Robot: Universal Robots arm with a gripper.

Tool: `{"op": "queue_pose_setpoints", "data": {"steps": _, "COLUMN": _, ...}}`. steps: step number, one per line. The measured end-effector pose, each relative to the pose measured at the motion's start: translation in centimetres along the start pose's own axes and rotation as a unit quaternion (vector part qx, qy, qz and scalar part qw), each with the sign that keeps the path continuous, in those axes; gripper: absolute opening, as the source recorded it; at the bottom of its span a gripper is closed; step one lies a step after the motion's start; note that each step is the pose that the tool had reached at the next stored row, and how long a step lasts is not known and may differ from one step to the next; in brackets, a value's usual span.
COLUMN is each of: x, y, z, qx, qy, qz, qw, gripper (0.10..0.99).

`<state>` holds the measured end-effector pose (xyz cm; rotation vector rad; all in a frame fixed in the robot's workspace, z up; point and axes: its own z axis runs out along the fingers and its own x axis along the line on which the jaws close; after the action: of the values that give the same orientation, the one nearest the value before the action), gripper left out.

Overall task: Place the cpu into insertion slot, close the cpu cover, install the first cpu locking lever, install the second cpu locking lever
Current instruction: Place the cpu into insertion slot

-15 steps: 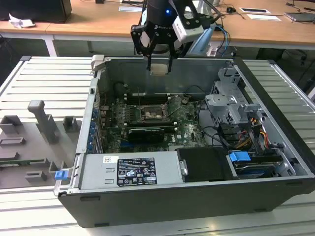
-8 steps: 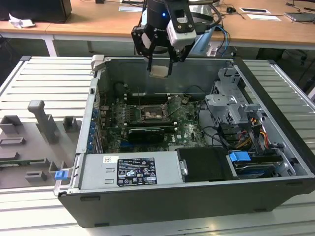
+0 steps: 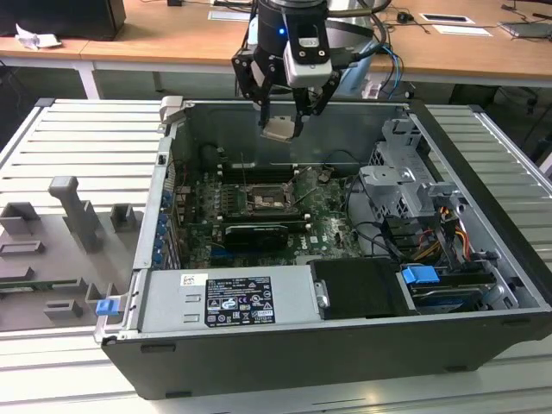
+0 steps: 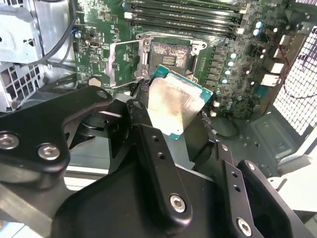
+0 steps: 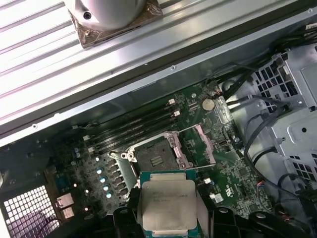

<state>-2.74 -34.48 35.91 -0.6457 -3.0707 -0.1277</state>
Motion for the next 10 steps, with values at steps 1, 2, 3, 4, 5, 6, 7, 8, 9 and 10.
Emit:
{"op": "queue_pose_setpoints", "data": {"steps": 1, "x": 0.00, "y": 0.00, "z": 0.02, "qx": 0.0000, "qy": -0.0004, "qz": 0.005, "qw": 1.0000, "gripper": 0.529}}
{"op": "queue_pose_setpoints", "data": {"steps": 2, "x": 0.00, "y": 0.00, "z": 0.04, "qx": -0.0001, "qy": -0.0007, "qz": 0.009, "qw": 1.0000, "gripper": 0.529}}
{"op": "queue_pose_setpoints", "data": {"steps": 3, "x": 0.00, "y": 0.00, "z": 0.06, "qx": -0.0002, "qy": -0.0011, "qz": 0.014, "qw": 0.9999, "gripper": 0.529}}
{"op": "queue_pose_setpoints", "data": {"steps": 4, "x": 0.00, "y": 0.00, "z": 0.08, "qx": -0.0002, "qy": -0.0015, "qz": 0.018, "qw": 0.9998, "gripper": 0.529}}
{"op": "queue_pose_setpoints", "data": {"steps": 5, "x": 0.00, "y": -0.01, "z": 0.11, "qx": -0.0004, "qy": -0.0023, "qz": 0.028, "qw": 0.9996, "gripper": 0.529}}
{"op": "queue_pose_setpoints", "data": {"steps": 6, "x": 0.00, "y": 0.00, "z": 0.15, "qx": -0.0006, "qy": -0.0030, "qz": 0.038, "qw": 0.9993, "gripper": 0.529}}
{"op": "queue_pose_setpoints", "data": {"steps": 7, "x": 0.00, "y": 0.00, "z": 0.17, "qx": -0.0008, "qy": -0.0035, "qz": 0.043, "qw": 0.9991, "gripper": 0.529}}
{"op": "queue_pose_setpoints", "data": {"steps": 8, "x": 0.00, "y": 0.00, "z": 0.22, "qx": -0.0009, "qy": -0.0039, "qz": 0.049, "qw": 0.9988, "gripper": 0.529}}
{"op": "queue_pose_setpoints", "data": {"steps": 9, "x": 0.01, "y": 0.00, "z": 0.34, "qx": -0.0009, "qy": -0.0044, "qz": 0.056, "qw": 0.9984, "gripper": 0.529}}
{"op": "queue_pose_setpoints", "data": {"steps": 10, "x": 0.04, "y": -0.02, "z": 0.46, "qx": -0.0010, "qy": -0.0046, "qz": 0.059, "qw": 0.9983, "gripper": 0.529}}
